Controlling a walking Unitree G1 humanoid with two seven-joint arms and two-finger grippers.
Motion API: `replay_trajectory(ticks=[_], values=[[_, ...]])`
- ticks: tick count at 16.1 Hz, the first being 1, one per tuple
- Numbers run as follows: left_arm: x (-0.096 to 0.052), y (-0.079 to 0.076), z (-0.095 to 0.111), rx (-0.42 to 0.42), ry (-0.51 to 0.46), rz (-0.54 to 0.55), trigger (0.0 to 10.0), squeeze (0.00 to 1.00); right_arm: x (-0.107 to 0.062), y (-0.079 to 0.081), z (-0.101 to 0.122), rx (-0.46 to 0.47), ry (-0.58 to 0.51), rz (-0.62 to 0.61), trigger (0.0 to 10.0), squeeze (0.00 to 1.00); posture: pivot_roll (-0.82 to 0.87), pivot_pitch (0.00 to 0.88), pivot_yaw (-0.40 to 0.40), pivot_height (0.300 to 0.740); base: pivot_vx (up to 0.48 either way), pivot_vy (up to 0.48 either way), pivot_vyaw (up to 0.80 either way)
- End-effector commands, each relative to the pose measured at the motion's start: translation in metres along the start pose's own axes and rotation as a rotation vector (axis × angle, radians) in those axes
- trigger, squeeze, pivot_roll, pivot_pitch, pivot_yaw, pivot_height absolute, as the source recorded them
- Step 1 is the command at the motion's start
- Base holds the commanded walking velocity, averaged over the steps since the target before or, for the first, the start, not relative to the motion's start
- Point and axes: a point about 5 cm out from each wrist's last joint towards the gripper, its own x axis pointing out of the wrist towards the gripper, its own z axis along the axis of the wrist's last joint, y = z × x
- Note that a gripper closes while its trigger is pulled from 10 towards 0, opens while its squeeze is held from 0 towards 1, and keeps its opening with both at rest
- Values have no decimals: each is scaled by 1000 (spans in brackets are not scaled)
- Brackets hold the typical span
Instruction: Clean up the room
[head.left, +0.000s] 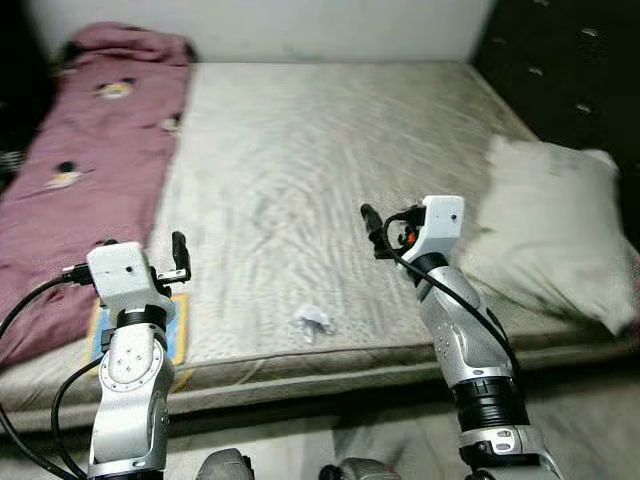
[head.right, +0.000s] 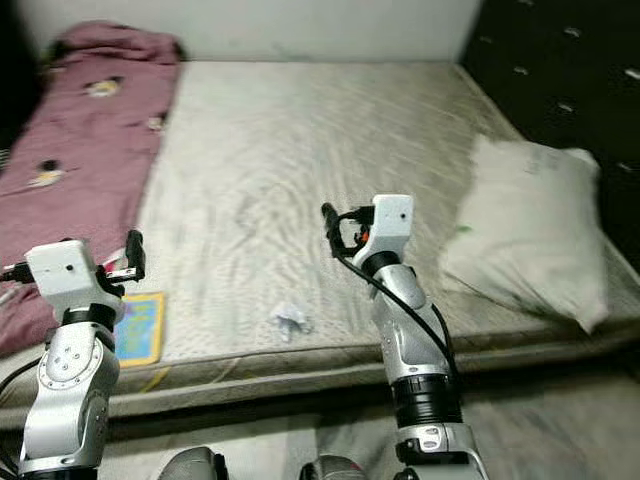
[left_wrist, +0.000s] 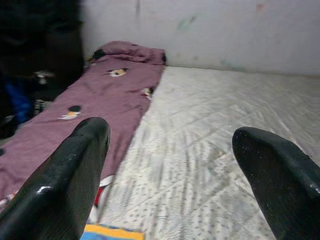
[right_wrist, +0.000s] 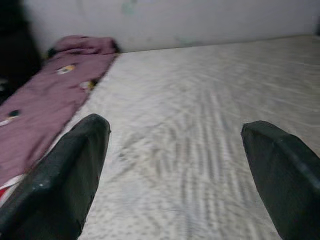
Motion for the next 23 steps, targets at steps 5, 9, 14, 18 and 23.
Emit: replay_trajectory(ticks=[5, 9, 14, 18, 23], values=[[-7, 13, -6, 21, -6, 10, 10000, 0, -15, -15, 6, -56, -67, -62, 10000, 0, -43, 0, -50, 740, 0, 0, -113], [-5, 10, -6, 18, 9, 7, 10000, 0, -19, -17, 2, -51, -50, -68, 10000, 0, -47, 21, -46, 740, 0, 0, 0], [-5, 12, -6, 16, 10, 23, 10000, 0, -18, -14, 2, -49, -47, -50, 10000, 0, -46, 28, -52, 740, 0, 0, 0], [-4, 12, -5, 18, 7, 37, 10000, 0, -18, -15, 2, -52, -45, -44, 10000, 0, -50, 29, -55, 740, 0, 0, 0], [-2, 11, -2, 30, -16, 66, 10000, 0, -18, -14, 2, -55, -38, -30, 10000, 0, -52, 29, -60, 710, 0, 0, 0]])
